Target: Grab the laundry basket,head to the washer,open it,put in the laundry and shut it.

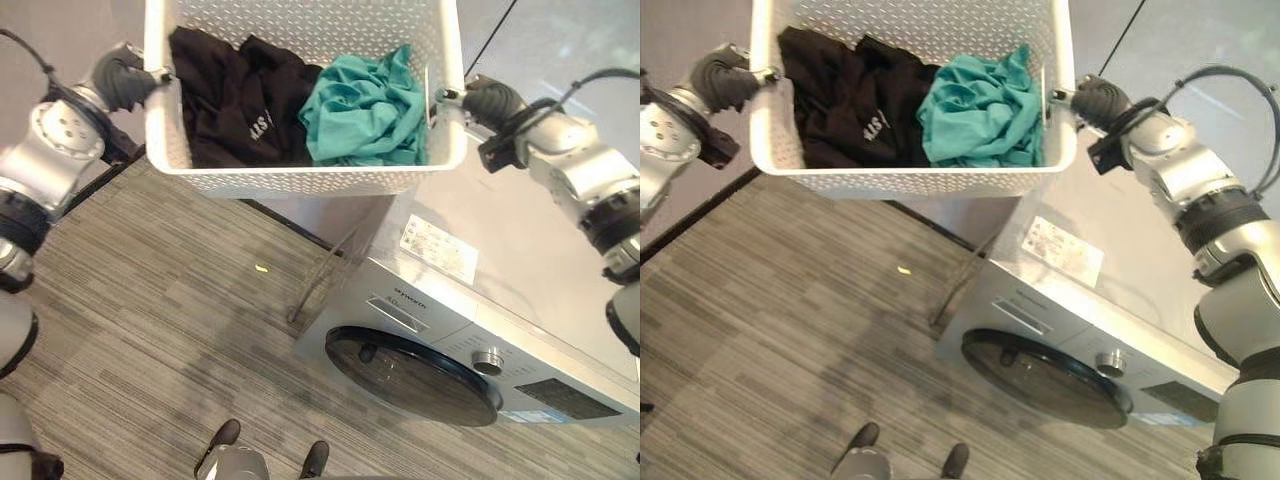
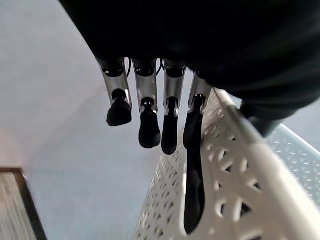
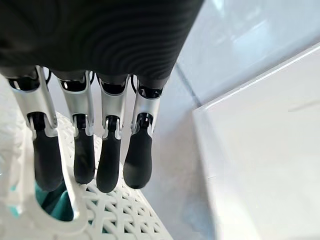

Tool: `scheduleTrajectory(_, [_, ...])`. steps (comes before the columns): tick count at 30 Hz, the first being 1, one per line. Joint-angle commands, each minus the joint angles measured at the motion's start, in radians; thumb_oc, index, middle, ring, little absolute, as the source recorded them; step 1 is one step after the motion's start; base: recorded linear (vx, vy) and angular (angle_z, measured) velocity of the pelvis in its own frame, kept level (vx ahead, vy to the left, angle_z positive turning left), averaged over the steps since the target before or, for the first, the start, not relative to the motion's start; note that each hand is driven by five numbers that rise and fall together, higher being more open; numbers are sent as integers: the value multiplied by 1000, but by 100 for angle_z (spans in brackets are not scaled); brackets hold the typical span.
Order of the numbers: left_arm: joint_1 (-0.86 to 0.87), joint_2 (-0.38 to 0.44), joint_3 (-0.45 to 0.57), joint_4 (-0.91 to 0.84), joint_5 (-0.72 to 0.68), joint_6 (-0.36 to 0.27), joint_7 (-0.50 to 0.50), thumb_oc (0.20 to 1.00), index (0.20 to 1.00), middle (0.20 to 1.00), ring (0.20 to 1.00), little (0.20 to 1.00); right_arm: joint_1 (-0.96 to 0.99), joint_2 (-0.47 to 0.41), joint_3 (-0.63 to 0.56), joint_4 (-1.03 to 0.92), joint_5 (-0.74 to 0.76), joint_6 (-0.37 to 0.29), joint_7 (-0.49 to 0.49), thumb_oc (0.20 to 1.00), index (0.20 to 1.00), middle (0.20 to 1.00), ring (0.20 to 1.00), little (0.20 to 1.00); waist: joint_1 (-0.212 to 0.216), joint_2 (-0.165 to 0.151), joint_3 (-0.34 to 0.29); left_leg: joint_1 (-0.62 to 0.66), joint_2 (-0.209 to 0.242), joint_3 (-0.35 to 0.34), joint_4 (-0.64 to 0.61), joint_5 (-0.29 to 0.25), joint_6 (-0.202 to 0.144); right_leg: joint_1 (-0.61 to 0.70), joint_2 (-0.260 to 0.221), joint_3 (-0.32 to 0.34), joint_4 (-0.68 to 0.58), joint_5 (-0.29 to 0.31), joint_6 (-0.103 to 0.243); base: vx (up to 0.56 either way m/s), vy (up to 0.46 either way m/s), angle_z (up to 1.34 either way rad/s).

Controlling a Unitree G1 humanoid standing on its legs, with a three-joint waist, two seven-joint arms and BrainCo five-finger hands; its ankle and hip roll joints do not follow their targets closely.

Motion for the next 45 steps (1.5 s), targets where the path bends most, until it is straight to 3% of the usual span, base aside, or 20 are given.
scheduleTrajectory(1, [-130,53,-20,118,33,-27,38,200,200,200,200,200,-14,-195,-102,51,5,-59,-40,200,200,200,200,200,35,67,-59,85,17,-60,-222,155,41,69,-32,2,-3,-6,153,12,2,-14])
scheduleTrajectory(9, [-135,-36,-52,96,98,-8,21,200,200,200,200,200,186,-316,-227,7,-19,-38,-10,200,200,200,200,200,9,86,-34,97,31,-48,-222,150,44,65,-25,20,-3,-7,150,18,-7,-2])
scheduleTrajectory(12, [-122,-70,-51,63,124,-3,15,200,200,200,200,200,355,-363,-371,-25,-9,-41,-1,200,200,200,200,200,-4,93,-23,103,35,-47,-222,147,46,66,-23,21,-3,-11,150,42,-14,-2])
scheduleTrajectory(17, [-119,-120,-71,61,145,4,6,200,200,200,200,200,475,-390,-483,5,-21,-33,1,200,200,200,200,200,-16,100,-16,104,39,-42,-222,146,46,62,-23,29,-3,-12,149,10,-5,-1])
scheduleTrajectory(25, [-121,-154,-80,59,154,3,5,200,200,200,200,200,491,-396,-493,29,-54,-32,-2,200,200,200,200,200,-19,105,-11,102,41,-40,-222,147,47,56,-24,34,-3,-10,149,6,-5,-9])
scheduleTrajectory(26, [-138,-182,-93,51,148,1,4,200,200,200,200,200,466,-400,-484,65,-97,-31,-14,200,200,200,200,200,-22,123,5,91,39,-33,-222,151,49,37,-26,43,-3,-9,148,-8,-14,-4])
scheduleTrajectory(36, [-181,-216,-114,43,110,-23,18,200,200,200,200,200,406,-384,-445,86,-114,-51,-41,200,200,200,200,200,-32,145,32,60,44,-17,-222,163,51,-4,-24,57,-3,-2,146,-3,-9,-6])
scheduleTrajectory(37, [-189,-223,-113,48,102,-32,28,200,200,200,200,200,411,-384,-452,78,-115,-56,-47,382,382,382,382,382,-39,146,34,53,42,-15,-222,165,52,-12,-25,60,-3,0,147,-10,7,-5])
scheduleTrajectory(38, [-189,-223,-113,48,102,-32,28,200,200,200,200,200,412,-384,-453,77,-115,-56,-48,382,382,382,382,382,-39,145,34,52,42,-15,-222,165,52,-13,-25,60,-3,0,147,0,0,0])
scheduleTrajectory(39, [-188,-225,-111,49,100,-33,31,200,200,200,200,200,415,-384,-455,70,-120,-58,-52,473,473,473,473,473,-41,145,36,50,42,-12,-222,165,53,-18,-26,61,-3,1,148,0,0,0])
scheduleTrajectory(40, [-188,-226,-109,45,100,-34,32,200,200,200,200,200,421,-385,-466,59,-127,-61,-56,686,686,686,686,686,-45,144,37,47,42,-10,-222,166,54,-22,-27,64,-3,2,149,0,0,0])
scheduleTrajectory(41, [-189,-229,-101,49,98,-36,38,200,200,200,200,200,434,-394,-483,37,-137,-64,-63,1000,1000,1000,1000,1000,-53,145,37,41,40,-7,-222,166,54,-29,-28,67,-3,5,150,0,0,0])
scheduleTrajectory(45, [-181,-227,-85,48,102,-40,46,200,200,200,200,200,472,-412,-529,-12,-171,-72,-78,1000,1000,1000,1000,1000,-66,142,39,33,38,-1,-222,166,56,-43,-29,75,-3,8,151,-8,14,-4])
